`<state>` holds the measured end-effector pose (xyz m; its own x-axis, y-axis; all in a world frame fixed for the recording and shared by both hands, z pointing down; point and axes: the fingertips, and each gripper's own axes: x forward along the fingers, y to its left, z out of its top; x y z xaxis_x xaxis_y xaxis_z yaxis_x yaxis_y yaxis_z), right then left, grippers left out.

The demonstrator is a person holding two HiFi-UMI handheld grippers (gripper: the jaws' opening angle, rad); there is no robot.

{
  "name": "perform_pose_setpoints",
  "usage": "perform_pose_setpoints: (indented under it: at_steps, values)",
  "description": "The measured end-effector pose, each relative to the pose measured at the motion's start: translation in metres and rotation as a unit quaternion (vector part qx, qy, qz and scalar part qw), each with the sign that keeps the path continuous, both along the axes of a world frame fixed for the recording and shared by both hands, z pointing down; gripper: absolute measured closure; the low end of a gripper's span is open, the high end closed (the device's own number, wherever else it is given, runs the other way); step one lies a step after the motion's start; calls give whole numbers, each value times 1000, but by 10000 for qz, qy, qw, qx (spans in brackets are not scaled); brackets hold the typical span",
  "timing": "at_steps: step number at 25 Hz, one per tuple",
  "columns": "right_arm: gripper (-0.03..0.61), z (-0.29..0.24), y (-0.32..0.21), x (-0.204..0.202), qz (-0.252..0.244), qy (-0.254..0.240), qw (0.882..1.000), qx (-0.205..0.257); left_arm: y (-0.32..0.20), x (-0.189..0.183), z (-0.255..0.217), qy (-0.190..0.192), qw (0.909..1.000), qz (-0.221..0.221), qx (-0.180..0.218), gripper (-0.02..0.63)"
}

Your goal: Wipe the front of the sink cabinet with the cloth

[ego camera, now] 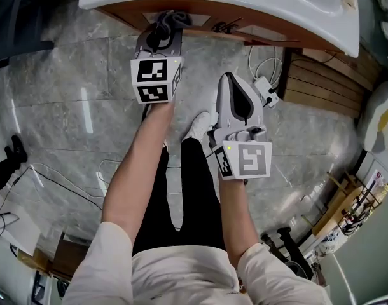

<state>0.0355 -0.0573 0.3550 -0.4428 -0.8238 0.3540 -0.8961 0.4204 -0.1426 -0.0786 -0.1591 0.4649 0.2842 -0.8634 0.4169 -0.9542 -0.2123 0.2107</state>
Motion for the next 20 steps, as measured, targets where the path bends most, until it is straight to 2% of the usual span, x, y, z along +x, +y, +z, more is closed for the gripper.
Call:
perform_pose_setpoints:
  at_steps: [20]
  values:
    - [580,2,-1,-31,-141,1,9999,-12,4,-51,5,-50,9994,-342,-77,526]
